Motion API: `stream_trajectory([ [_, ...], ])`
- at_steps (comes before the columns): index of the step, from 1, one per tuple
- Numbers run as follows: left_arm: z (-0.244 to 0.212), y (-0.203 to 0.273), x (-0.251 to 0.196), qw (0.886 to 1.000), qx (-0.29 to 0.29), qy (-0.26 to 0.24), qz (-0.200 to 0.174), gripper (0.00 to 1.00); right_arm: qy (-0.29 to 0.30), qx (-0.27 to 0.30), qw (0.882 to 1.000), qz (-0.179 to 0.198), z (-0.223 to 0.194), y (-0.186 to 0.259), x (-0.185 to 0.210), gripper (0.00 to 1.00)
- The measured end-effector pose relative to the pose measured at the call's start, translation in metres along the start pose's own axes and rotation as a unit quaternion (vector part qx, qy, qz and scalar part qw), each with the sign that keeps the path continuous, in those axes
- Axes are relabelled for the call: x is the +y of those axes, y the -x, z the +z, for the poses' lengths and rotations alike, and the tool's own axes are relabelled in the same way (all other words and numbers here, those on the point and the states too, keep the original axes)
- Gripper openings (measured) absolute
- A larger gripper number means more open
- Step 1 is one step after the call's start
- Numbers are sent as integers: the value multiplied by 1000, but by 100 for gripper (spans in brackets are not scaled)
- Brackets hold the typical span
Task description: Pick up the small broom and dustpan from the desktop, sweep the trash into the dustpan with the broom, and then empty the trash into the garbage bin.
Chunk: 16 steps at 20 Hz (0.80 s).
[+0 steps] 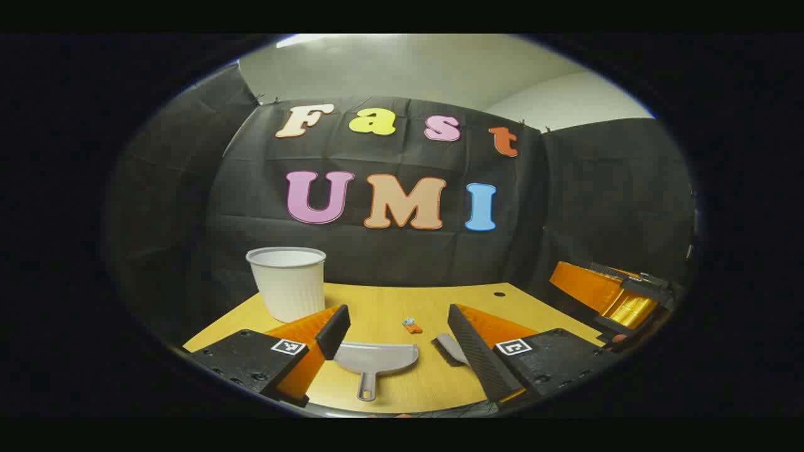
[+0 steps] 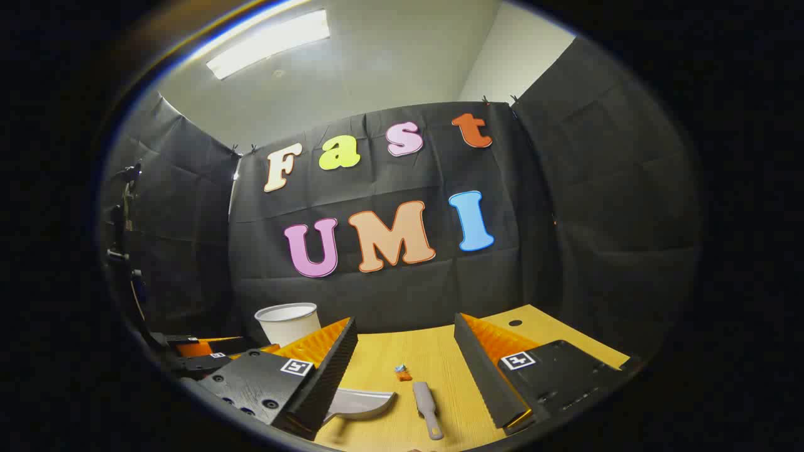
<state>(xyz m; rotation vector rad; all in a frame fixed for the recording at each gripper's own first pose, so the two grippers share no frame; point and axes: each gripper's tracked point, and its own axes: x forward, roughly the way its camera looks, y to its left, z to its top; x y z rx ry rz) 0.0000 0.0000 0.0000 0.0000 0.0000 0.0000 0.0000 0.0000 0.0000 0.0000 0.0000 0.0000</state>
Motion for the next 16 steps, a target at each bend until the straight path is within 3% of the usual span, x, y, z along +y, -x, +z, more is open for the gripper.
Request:
stream_trajectory([
  [16, -15, 0, 1, 1000, 27, 8, -3, 94, -3, 13, 1000, 0, -4, 1, 1, 92],
])
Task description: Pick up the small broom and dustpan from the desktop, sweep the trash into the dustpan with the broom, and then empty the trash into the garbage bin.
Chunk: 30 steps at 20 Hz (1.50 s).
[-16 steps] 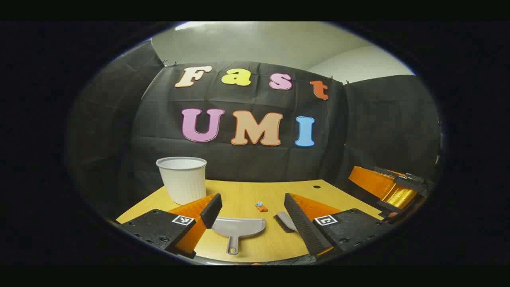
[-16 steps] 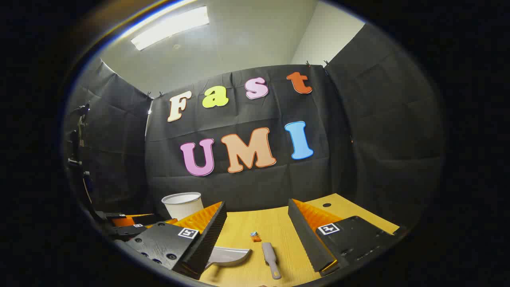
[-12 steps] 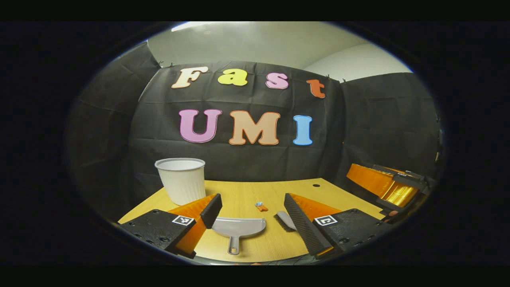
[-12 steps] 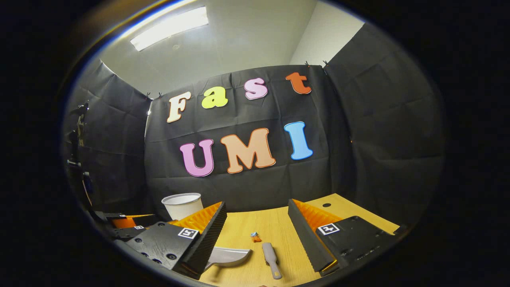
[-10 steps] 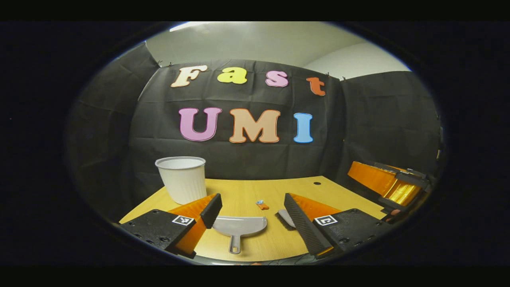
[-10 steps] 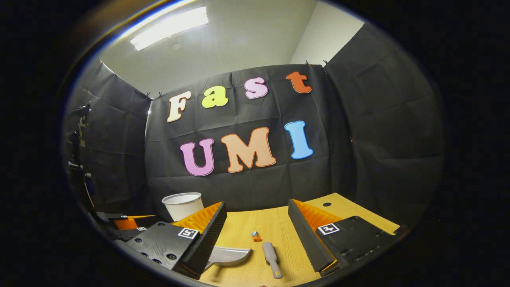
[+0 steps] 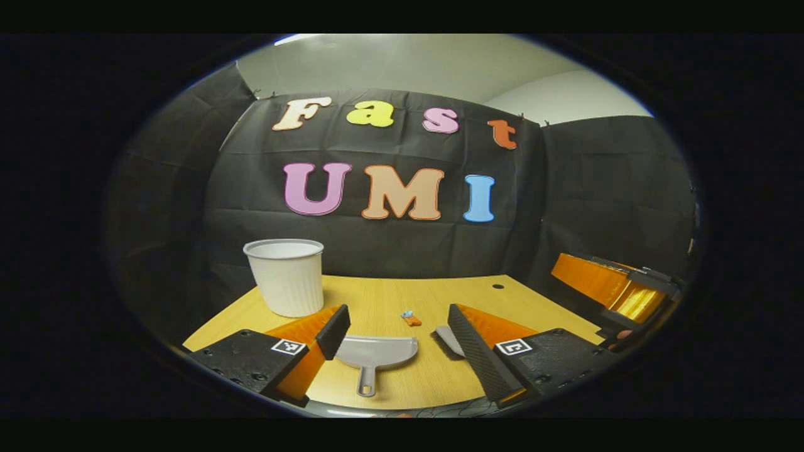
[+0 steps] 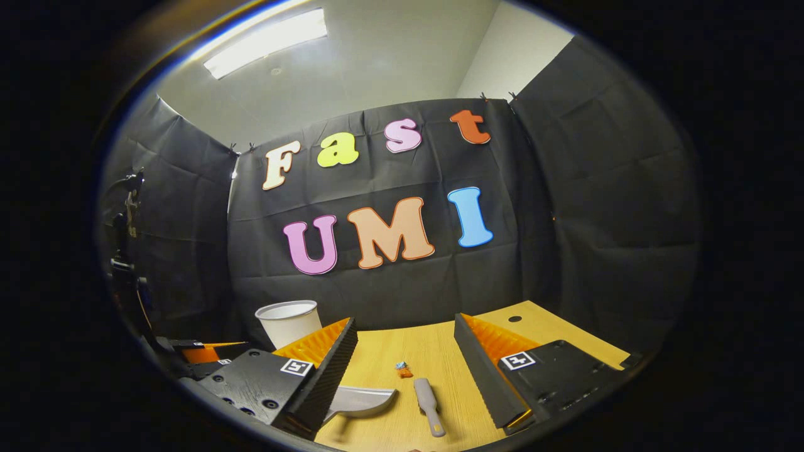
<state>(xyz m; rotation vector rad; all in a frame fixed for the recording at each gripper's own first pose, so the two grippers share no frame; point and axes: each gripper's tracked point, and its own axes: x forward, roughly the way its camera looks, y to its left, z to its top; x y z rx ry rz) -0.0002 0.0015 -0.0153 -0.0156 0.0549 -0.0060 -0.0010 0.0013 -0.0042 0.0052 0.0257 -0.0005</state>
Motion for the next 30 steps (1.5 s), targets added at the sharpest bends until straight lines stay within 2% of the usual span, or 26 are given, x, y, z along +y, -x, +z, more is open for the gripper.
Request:
stream_trajectory([
  [11, -12, 0, 3, 999, 17, 27, 0, 94, 0, 12, 1000, -3, -6, 2, -2, 92],
  [25, -26, 2, 4, 999, 38, 25, -9, 94, -5, 37, 999, -8, -26, 0, -1, 91],
  [27, -30, 2, 5, 999, 42, 26, -10, 94, 0, 56, 998, 2, -40, -4, 1, 91],
  [30, -46, -1, 8, 998, 61, 29, -14, 94, 6, 140, 990, 15, -96, -13, -1, 92],
])
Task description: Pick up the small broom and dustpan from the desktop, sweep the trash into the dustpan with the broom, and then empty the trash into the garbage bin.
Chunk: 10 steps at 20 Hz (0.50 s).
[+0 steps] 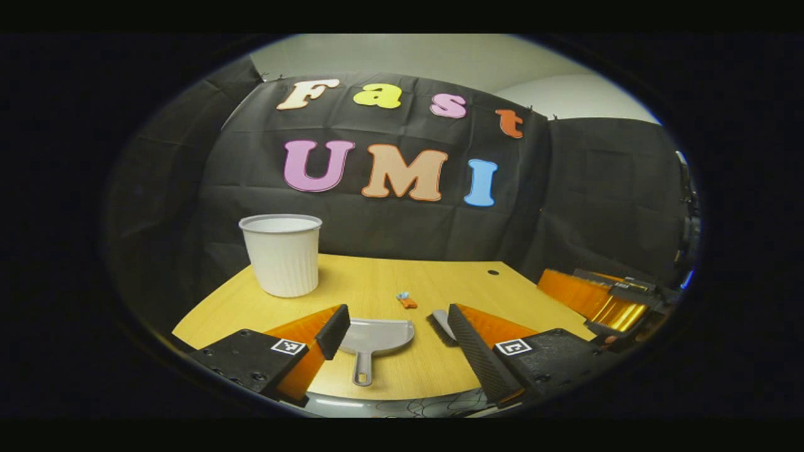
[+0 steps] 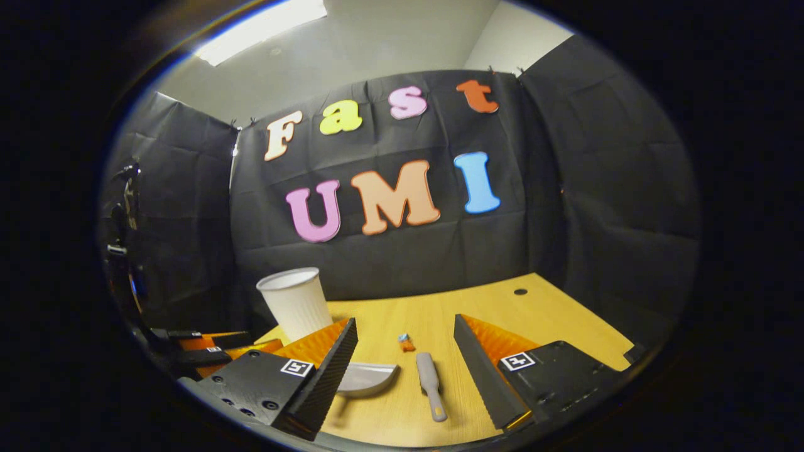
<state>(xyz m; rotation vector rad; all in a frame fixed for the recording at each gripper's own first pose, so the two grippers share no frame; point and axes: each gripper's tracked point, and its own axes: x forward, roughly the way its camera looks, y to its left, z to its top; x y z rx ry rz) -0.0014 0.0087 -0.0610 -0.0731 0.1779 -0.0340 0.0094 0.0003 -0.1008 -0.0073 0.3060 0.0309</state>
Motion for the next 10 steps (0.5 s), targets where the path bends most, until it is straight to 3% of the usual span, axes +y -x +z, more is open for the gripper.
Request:
stream_trajectory([
  [6, -63, -18, 23, 996, 83, 19, 2, 96, 27, 91, 996, -7, -76, -38, -17, 92],
  [10, -119, -33, 34, 985, 172, 10, 0, 94, 38, 146, 989, 2, -113, -65, -21, 92],
])
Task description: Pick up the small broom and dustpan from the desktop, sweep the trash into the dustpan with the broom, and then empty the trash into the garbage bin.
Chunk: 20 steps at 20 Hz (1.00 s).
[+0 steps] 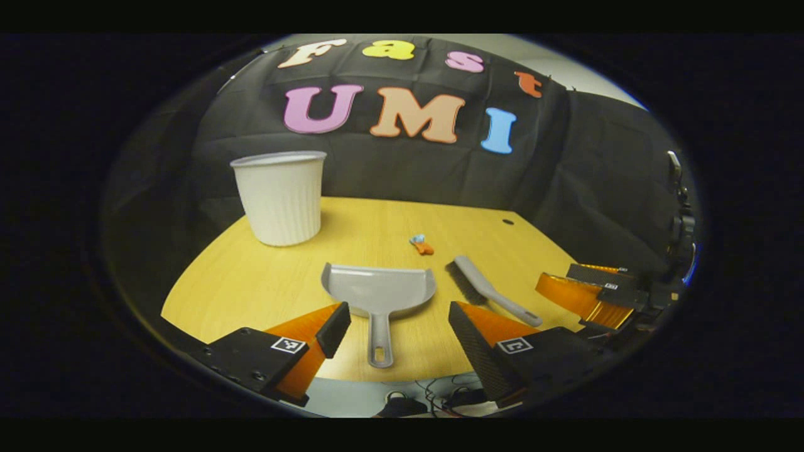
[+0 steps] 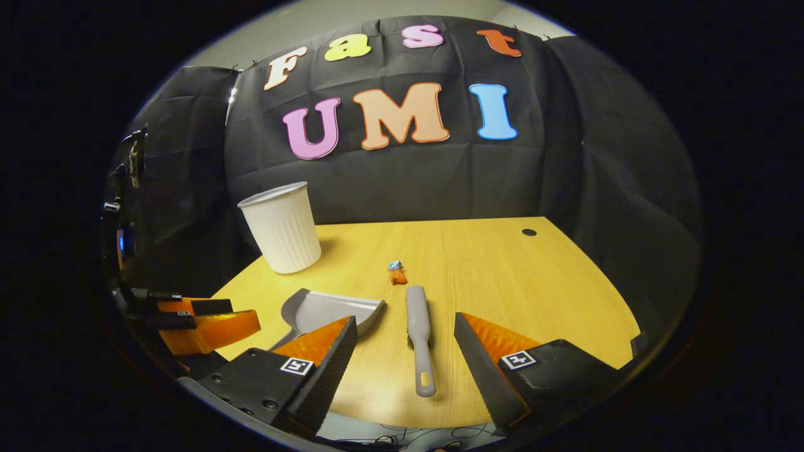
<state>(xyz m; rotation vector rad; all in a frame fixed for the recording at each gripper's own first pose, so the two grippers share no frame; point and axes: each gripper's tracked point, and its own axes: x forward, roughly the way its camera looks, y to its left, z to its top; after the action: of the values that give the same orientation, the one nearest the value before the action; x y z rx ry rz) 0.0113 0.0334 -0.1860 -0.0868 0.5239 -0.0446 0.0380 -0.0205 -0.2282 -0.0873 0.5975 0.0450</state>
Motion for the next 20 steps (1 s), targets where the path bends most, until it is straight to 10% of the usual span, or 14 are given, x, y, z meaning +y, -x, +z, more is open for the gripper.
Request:
stream_trajectory([
  [9, -53, -42, 24, 986, 166, 20, 9, 94, 31, 161, 986, 5, -65, -81, -19, 92],
  [20, -66, -61, 14, 972, 234, -27, 11, 94, 49, 243, 969, -6, -108, -109, -29, 83],
])
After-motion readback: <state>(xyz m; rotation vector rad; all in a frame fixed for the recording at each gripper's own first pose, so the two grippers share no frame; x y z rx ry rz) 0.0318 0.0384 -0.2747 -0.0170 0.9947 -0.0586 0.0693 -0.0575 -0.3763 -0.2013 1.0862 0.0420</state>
